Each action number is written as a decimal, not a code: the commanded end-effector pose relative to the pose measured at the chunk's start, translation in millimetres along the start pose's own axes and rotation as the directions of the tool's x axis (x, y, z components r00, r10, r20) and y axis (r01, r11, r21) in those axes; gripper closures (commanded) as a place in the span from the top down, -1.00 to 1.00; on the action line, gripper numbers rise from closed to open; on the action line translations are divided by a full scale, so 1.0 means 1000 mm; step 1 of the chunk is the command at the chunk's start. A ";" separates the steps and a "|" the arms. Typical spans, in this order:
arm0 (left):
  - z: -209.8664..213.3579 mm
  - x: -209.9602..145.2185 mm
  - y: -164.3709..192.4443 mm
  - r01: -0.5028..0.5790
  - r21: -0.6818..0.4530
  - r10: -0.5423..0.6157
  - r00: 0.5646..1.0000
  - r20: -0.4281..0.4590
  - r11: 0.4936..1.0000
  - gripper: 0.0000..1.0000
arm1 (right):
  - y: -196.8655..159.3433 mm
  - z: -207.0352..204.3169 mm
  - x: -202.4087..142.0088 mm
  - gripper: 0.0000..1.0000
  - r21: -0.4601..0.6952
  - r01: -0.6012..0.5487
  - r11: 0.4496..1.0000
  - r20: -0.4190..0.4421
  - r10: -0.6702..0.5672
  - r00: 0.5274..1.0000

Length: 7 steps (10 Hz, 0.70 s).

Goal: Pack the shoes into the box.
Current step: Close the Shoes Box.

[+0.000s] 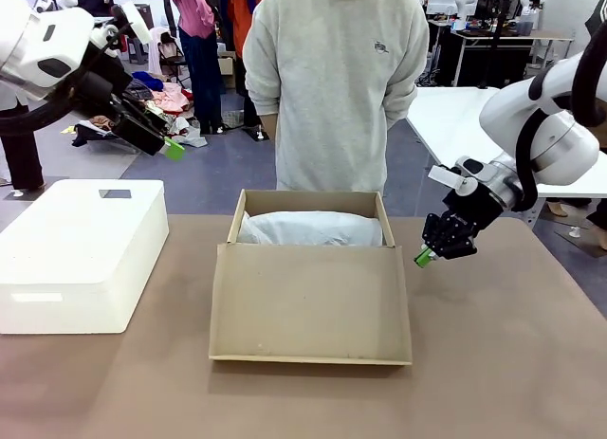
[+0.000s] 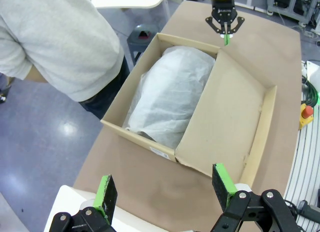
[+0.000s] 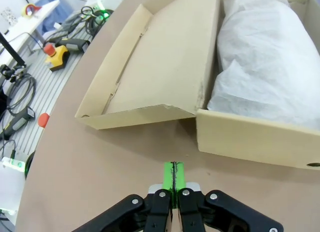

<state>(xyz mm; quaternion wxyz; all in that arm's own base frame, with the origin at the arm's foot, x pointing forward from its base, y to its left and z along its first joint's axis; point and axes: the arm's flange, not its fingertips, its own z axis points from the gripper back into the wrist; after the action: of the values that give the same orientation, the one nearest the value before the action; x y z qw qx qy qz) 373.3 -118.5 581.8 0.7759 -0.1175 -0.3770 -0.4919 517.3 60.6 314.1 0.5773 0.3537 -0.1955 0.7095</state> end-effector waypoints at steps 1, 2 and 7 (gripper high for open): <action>0.000 -0.001 0.002 0.009 -0.015 -0.009 1.000 0.014 1.000 1.00 | 0.009 -0.014 0.002 -1.00 -0.050 -0.029 0.998 0.018 0.030 0.999; 0.000 -0.001 0.002 0.009 -0.015 -0.009 1.000 0.014 1.000 1.00 | 0.010 -0.020 0.002 -1.00 -0.059 -0.030 0.998 0.017 0.031 0.999; 0.000 -0.001 0.002 0.009 -0.015 -0.009 1.000 0.014 1.000 1.00 | 0.015 -0.044 0.000 -1.00 -0.066 -0.031 0.997 0.003 0.031 1.000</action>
<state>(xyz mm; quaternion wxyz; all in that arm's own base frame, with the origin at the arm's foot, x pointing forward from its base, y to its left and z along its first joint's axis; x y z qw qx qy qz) 373.3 -118.5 581.8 0.7759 -0.1175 -0.3770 -0.4919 497.7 83.0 291.0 0.5868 0.3403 -0.2068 0.7051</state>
